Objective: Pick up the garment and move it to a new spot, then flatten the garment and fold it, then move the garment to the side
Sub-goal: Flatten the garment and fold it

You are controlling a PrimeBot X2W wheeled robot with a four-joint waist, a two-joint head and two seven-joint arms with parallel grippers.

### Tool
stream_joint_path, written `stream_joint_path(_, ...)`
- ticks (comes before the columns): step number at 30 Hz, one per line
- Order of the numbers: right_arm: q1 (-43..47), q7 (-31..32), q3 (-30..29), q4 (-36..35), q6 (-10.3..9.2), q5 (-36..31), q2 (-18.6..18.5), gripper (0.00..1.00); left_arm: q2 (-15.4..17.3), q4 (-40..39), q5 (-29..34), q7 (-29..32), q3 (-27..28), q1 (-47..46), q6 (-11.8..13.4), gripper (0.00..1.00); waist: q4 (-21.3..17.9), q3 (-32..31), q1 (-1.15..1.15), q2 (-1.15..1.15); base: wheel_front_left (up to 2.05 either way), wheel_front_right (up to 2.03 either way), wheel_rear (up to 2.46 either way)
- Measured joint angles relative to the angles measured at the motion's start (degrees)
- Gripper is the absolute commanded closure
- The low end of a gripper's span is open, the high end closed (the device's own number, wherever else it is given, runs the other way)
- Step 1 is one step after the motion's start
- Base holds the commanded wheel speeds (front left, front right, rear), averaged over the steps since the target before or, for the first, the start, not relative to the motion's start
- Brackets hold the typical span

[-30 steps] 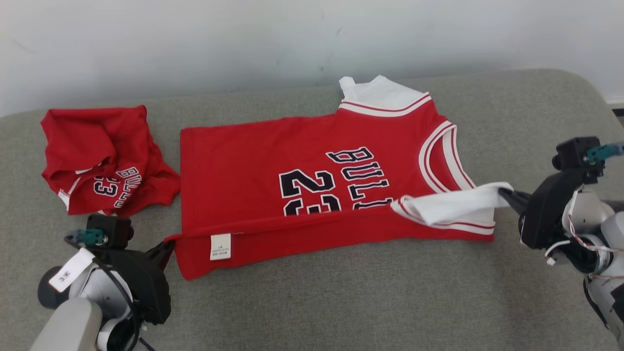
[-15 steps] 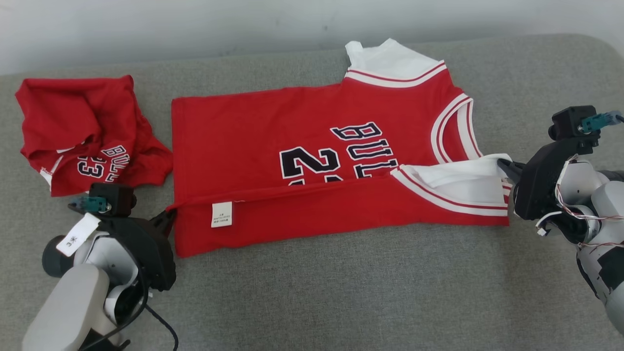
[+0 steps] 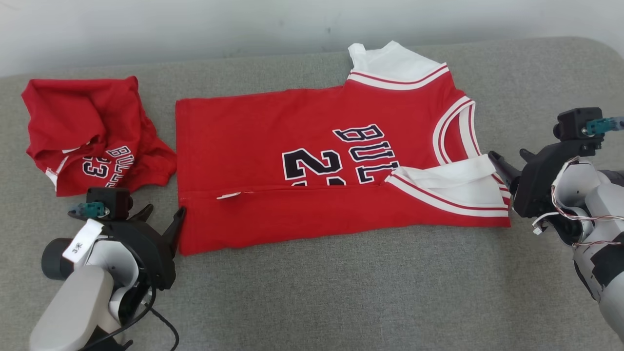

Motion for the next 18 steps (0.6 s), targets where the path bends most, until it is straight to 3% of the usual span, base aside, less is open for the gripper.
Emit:
stream_joint_path(12,9.94,-11.57,0.59,-2.69,0.01,0.74,-1.92,0.00,-0.57,-1.25,0.27,-10.32,-0.21,7.29,0.00,0.00,0.72,-3.76,0.00,-0.01,0.00,0.00,0.00)
stream_joint_path(18,15.87,-16.31,0.69,-5.15,0.07,1.11,-2.04,0.00,-0.87,-4.81,0.58,-15.89,0.08,12.59,1.42,0.00,0.68,-5.23,-0.01,-0.01,0.00,0.00,0.00)
